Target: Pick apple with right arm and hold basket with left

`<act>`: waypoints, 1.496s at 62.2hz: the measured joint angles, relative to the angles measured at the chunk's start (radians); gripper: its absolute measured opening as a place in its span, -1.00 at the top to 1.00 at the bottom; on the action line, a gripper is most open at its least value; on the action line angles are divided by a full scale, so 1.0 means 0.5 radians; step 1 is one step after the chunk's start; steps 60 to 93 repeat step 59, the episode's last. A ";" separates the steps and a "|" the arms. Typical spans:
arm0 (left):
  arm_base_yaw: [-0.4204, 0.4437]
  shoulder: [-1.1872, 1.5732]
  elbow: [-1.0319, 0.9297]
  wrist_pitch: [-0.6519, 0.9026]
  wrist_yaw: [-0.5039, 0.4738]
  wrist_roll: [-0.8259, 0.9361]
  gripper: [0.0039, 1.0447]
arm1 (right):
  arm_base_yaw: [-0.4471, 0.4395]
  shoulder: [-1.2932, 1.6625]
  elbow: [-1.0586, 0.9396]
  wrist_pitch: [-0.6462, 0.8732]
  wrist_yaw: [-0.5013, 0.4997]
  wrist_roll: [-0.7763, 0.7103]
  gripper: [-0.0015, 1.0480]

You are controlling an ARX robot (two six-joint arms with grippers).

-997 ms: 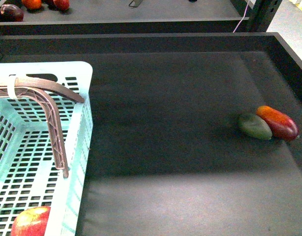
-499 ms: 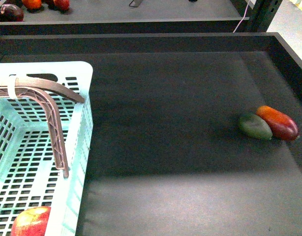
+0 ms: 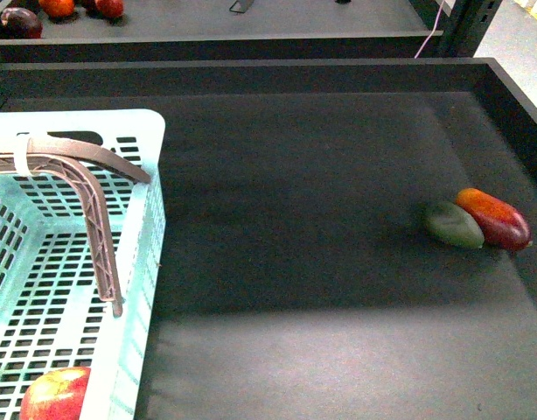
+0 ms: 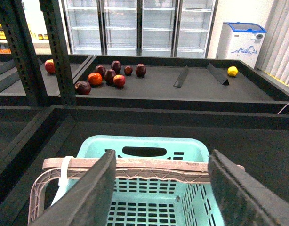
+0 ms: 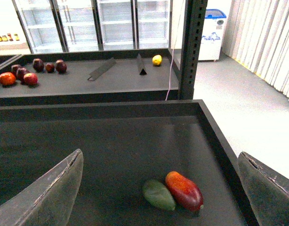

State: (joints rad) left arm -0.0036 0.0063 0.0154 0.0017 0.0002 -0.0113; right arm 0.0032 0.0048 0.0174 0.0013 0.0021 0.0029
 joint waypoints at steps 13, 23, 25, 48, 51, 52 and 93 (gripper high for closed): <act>0.000 0.000 0.000 0.000 -0.001 0.005 -0.90 | 0.000 0.000 0.000 0.000 0.000 0.000 -0.83; 0.000 0.000 0.000 0.000 -0.001 0.005 -0.87 | 0.000 0.000 0.000 0.000 0.000 0.000 -0.83; 0.000 0.000 0.000 0.000 -0.001 0.005 -0.87 | 0.000 0.000 0.000 0.000 0.000 0.000 -0.83; 0.000 0.000 0.000 0.000 -0.001 0.005 -0.87 | 0.000 0.000 0.000 0.000 0.000 0.000 -0.83; 0.000 0.000 0.000 0.000 -0.001 0.005 -0.87 | 0.000 0.000 0.000 0.000 0.000 0.000 -0.83; 0.000 0.000 0.000 0.000 -0.001 0.005 -0.87 | 0.000 0.000 0.000 0.000 0.000 0.000 -0.83; 0.000 0.000 0.000 0.000 0.000 0.005 -0.87 | 0.000 0.000 0.000 0.000 0.000 0.000 -0.83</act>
